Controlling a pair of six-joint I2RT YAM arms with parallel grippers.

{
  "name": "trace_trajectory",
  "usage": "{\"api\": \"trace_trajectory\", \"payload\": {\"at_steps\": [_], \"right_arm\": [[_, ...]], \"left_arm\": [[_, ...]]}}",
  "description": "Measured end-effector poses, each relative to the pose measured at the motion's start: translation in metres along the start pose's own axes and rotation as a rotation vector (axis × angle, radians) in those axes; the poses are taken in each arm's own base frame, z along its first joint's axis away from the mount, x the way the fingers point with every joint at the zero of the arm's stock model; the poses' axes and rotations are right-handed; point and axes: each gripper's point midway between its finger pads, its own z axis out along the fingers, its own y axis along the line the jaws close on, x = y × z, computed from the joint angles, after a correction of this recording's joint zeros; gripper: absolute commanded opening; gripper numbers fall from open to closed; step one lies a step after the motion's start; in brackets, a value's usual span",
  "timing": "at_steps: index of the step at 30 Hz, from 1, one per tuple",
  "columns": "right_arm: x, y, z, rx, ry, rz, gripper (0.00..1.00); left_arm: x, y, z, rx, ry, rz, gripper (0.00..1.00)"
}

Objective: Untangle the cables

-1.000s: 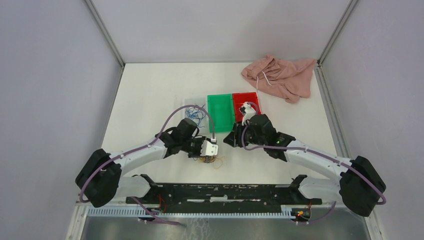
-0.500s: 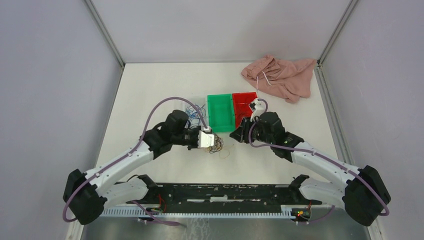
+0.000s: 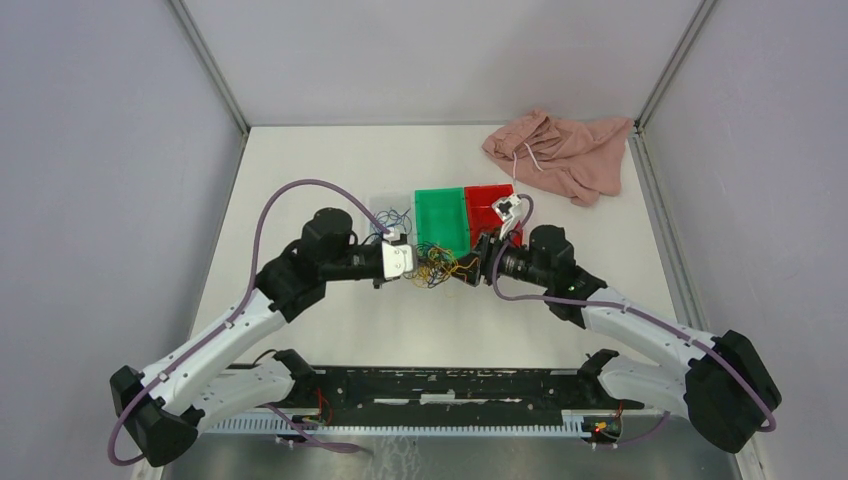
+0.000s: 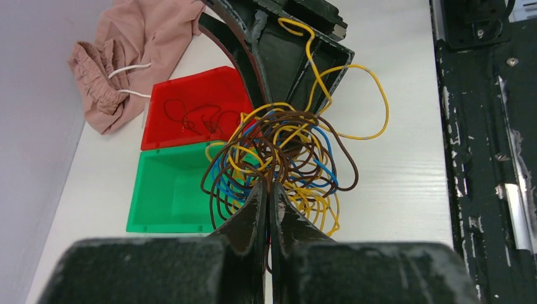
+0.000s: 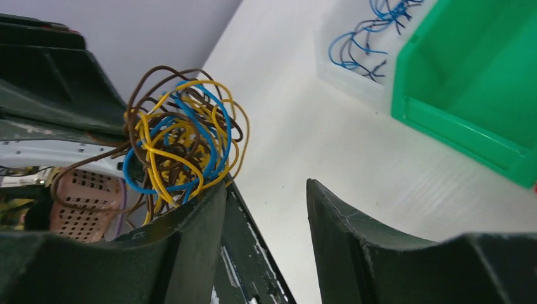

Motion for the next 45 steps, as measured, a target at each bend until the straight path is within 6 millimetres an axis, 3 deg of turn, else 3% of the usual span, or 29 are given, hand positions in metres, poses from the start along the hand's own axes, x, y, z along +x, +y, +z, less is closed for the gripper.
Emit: {"api": "trace_trajectory", "payload": {"at_steps": [14,24,29,37,45], "right_arm": [[-0.024,0.046,0.000,-0.245,-0.113,0.105,0.56],[-0.036,0.071,-0.012,-0.339,-0.145,0.101,0.53],[-0.032,0.071,-0.015,-0.332,-0.127,0.094,0.48],[-0.016,0.057,-0.020,-0.221,-0.034,0.023,0.47],[-0.049,0.073,-0.058,-0.102,-0.089,-0.232,0.48]], "left_arm": [[-0.010,0.002,0.000,-0.028,-0.040,-0.099,0.03],[0.028,-0.021,0.010,0.014,0.017,-0.180,0.03],[0.030,-0.022,0.010,0.017,0.017,-0.180,0.03],[0.025,-0.021,0.007,0.009,0.005,-0.169,0.03],[0.019,-0.017,0.002,-0.008,-0.013,-0.097,0.03]]}}
